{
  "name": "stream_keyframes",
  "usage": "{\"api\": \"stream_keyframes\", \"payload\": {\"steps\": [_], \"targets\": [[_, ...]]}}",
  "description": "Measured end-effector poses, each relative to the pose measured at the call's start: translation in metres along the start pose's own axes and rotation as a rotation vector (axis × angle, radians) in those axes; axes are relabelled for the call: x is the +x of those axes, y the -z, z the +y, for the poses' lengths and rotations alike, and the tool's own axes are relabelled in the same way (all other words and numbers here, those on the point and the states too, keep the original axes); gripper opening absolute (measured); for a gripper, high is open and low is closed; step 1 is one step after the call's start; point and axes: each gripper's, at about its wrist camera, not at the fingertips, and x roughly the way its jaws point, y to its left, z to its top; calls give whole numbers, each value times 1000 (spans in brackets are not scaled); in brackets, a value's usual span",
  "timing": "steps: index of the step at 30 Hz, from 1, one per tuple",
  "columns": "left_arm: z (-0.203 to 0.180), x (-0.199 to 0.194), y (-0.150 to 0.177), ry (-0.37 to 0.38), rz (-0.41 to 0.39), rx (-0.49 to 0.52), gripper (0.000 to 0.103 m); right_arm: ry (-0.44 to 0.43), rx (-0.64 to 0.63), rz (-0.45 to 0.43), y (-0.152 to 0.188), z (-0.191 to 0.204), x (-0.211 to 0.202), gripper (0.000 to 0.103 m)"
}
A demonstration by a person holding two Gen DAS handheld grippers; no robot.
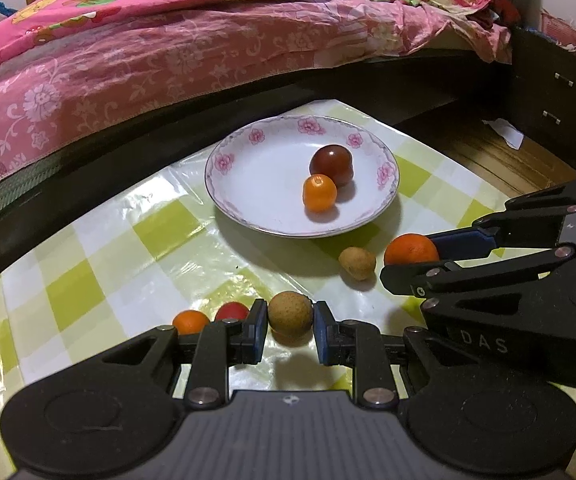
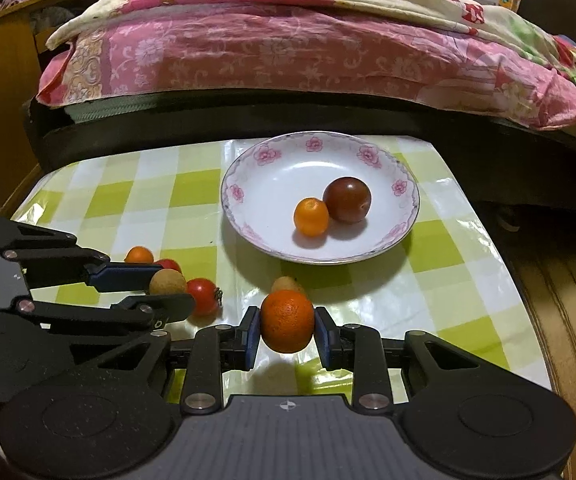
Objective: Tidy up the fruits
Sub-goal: 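Carry the tan fruit in the left tool while the right tool carries the mandarin to the plate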
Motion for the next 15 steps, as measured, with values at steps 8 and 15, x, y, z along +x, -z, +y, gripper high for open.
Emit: {"api": "stream_keyframes", "payload": {"steps": [8, 15], "targets": [[4, 8, -16, 12, -12, 16, 32, 7, 14, -11, -10, -7, 6, 25], [9, 19, -34, 4, -32, 24, 32, 4, 53, -29, -24, -19, 15, 25]]}}
